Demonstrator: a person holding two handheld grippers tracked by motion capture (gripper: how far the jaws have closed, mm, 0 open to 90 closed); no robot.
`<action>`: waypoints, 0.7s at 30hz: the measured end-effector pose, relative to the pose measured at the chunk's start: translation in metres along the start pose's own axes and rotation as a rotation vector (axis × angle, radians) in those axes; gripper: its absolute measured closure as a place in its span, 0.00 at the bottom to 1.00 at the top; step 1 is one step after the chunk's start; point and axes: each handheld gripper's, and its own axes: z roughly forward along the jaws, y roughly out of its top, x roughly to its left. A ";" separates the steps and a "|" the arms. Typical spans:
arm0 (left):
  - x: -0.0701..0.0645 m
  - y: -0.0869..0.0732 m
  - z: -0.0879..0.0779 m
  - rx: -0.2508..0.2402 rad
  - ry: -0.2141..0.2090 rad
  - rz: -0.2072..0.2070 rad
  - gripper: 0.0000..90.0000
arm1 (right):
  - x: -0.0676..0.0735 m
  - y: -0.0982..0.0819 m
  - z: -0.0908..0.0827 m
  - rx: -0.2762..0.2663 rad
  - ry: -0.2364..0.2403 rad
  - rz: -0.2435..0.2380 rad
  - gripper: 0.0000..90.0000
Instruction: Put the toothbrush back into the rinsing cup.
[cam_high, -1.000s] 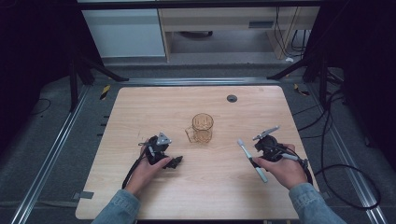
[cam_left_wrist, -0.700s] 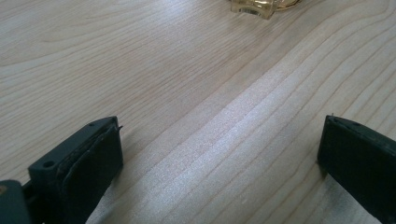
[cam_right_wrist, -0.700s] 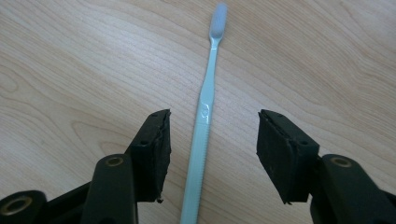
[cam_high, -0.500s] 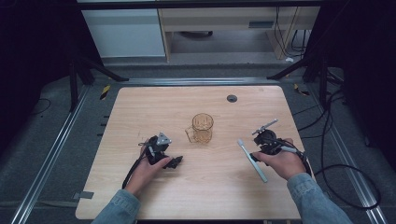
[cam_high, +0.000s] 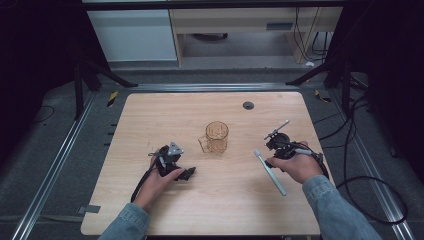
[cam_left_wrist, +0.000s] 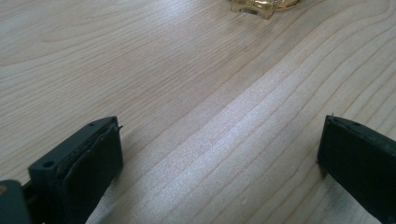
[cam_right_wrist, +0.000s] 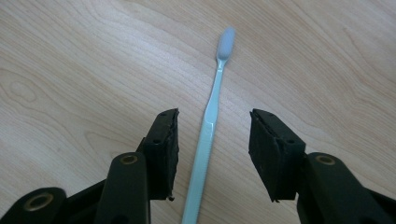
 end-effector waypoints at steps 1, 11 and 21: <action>0.000 0.000 0.000 0.000 0.001 -0.001 0.00 | 0.000 0.001 0.001 0.006 0.001 0.005 0.59; 0.000 0.000 0.000 0.000 0.004 -0.005 0.00 | 0.002 0.004 0.018 0.071 0.012 0.002 0.62; -0.001 0.000 0.000 0.000 0.002 -0.009 0.00 | 0.001 0.009 0.032 0.117 0.019 0.025 0.66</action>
